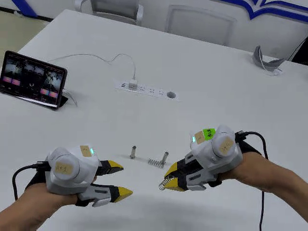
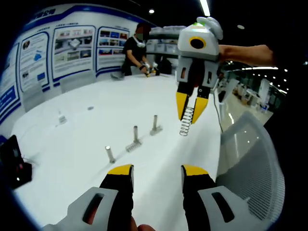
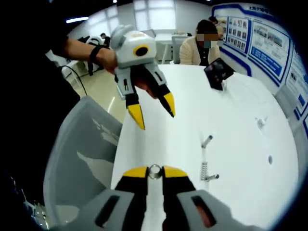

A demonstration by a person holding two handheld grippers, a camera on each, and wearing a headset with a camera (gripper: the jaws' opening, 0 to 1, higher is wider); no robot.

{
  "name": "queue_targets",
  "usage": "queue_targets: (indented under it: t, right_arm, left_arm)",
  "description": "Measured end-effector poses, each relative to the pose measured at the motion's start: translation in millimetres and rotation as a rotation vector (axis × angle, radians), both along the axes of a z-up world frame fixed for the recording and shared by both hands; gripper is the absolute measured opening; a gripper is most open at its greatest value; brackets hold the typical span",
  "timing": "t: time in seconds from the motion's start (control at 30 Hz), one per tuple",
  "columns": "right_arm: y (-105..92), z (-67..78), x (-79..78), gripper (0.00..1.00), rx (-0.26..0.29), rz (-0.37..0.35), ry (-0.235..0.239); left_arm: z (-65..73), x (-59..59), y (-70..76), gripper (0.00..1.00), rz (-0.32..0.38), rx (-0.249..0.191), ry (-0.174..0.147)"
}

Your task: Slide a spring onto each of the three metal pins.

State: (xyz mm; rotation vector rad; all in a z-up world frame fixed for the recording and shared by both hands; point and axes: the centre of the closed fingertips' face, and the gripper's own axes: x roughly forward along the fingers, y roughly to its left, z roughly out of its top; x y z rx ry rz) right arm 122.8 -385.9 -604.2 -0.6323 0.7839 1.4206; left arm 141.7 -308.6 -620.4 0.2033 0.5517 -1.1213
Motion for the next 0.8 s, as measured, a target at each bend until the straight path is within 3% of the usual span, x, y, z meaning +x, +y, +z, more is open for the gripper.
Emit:
queue_targets:
  t: [0.37, 0.57, 0.8]
  right_arm:
    - [7.2, -12.4, 16.7, 0.12, -0.034, 0.032, -0.012]
    - [13.0, -19.5, 34.6, 0.12, -0.051, 0.033, -0.031]
    - [18.1, -26.7, 49.0, 0.12, -0.067, 0.042, -0.040]
  left_arm:
    - [-8.1, 7.1, 33.0, 0.55, 0.117, 0.021, 0.021]
    - [-11.8, 8.3, 48.4, 0.61, 0.167, 0.033, 0.028]
    - [-14.8, 8.8, 57.5, 0.69, 0.212, 0.034, 0.045]
